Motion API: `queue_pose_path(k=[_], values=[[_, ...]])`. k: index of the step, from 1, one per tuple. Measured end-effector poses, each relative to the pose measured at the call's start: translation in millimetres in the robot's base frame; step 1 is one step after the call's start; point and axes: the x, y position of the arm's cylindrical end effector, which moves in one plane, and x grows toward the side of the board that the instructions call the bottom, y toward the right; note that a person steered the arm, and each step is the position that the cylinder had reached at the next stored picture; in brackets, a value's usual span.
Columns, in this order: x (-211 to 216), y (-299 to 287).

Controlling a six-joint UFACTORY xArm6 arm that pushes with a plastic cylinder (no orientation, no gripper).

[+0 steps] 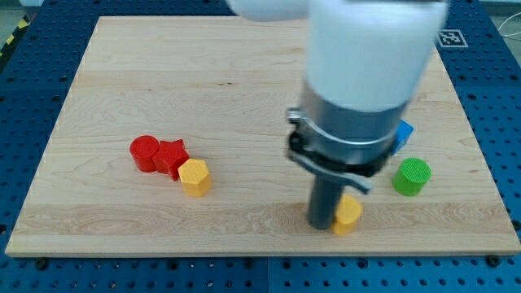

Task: Slide the yellow hexagon towards center right

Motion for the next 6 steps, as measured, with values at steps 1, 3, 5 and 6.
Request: queue_pose_path(k=[1,3,5,6], values=[[-1.2,53.3],[-1.8,44.5],[-0.6,-45.8],[-0.2,-109.0]])
